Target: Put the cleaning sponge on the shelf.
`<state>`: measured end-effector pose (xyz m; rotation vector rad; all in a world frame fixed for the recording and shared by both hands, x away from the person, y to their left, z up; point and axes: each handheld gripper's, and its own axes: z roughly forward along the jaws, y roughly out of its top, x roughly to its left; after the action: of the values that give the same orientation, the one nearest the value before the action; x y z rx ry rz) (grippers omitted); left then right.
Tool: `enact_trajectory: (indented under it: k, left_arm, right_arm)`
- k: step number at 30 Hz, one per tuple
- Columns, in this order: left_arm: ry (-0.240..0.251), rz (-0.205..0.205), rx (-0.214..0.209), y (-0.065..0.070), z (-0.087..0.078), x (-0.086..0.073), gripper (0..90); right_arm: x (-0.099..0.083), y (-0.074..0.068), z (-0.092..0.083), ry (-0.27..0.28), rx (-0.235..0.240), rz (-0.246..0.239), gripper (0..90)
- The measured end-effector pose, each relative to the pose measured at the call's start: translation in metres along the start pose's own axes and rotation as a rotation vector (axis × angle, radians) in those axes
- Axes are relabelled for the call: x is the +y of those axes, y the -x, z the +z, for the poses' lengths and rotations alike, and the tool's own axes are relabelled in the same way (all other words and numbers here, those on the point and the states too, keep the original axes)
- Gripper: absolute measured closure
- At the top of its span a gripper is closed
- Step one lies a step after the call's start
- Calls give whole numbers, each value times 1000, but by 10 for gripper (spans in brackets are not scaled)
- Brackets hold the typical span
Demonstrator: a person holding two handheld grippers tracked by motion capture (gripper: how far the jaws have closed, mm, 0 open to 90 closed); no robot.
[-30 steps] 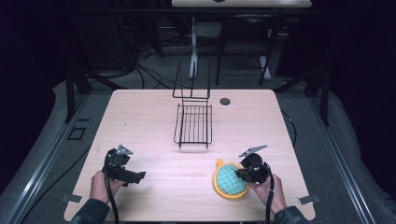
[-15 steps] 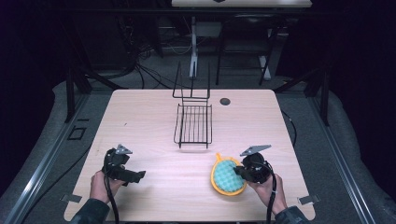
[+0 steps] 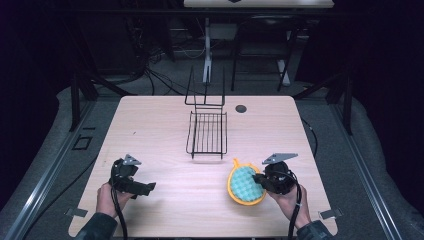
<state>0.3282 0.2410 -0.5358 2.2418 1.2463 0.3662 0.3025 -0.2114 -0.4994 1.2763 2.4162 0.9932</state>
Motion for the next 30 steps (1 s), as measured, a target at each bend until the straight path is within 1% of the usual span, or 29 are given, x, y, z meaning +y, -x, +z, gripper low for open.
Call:
enact_trajectory:
  k: [2,3,4,10,12,20,21,25,27,30]
  left_arm:
    - [1,-1,-1,0,0,0,10]
    - [2,6,0,0,0,0,11]
    - [4,7,1,0,0,1,11]
    - [1,7,-2,1,0,1,10]
    - [3,6,-2,1,0,1,10]
    - [8,6,-2,2,0,2,8]
    - [8,8,-3,2,0,2,8]
    - [7,13,0,4,1,3,7]
    - [8,13,1,4,1,3,6]
    - [19,10,8,3,0,3,5]
  right_arm:
    - [1,0,-2,0,-3,2,884]
    - [1,-1,-3,6,-2,6,884]
    - [2,-1,-3,12,-7,-5,884]
    - [5,0,-9,27,-14,-15,884]
    - [6,1,-10,39,-15,-6,884]
    - [12,4,-16,68,-15,-6,884]
    - [13,5,-17,71,-12,7,884]
    - [17,7,-17,86,-16,5,884]
    - [19,9,-18,89,-11,16,884]
    - [23,10,-21,106,-15,12,885]
